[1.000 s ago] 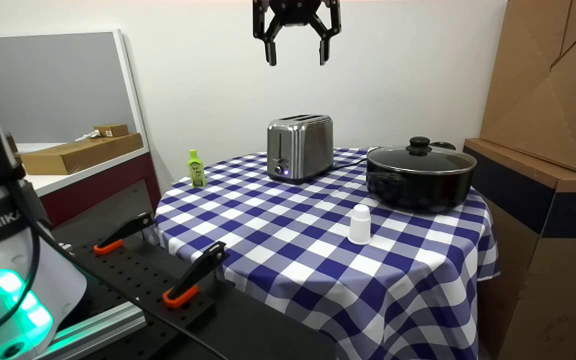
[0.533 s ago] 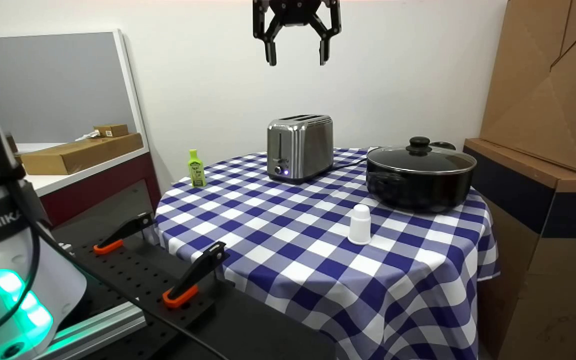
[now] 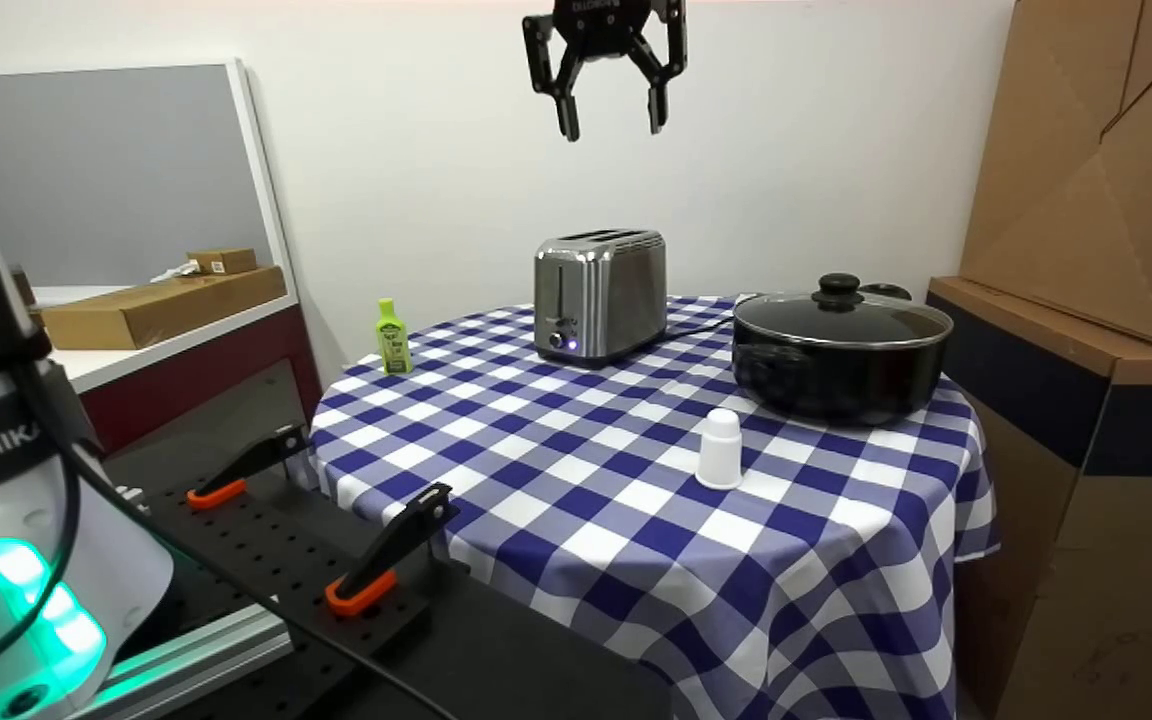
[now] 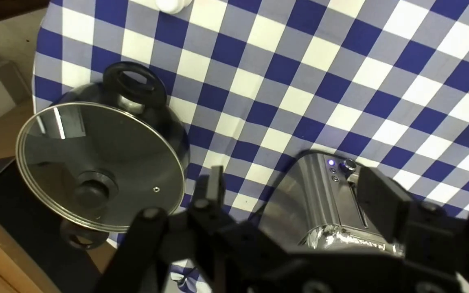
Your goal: Push the toaster lever up
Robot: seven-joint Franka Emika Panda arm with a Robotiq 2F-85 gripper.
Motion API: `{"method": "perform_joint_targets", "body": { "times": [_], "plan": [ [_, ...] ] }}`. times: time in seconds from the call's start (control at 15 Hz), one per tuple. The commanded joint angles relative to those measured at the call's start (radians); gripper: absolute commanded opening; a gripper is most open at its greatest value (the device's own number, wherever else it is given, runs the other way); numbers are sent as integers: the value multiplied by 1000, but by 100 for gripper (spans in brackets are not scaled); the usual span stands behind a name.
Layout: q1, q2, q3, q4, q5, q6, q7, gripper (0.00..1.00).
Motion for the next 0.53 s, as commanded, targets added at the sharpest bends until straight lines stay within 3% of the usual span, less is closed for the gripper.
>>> {"method": "perform_joint_targets", "body": {
  "times": [0.0, 0.47],
  "plan": [
    [6, 60, 42, 4, 15, 79, 37, 53],
    [22, 163, 121, -1, 9, 208, 102, 1]
  ]
}}
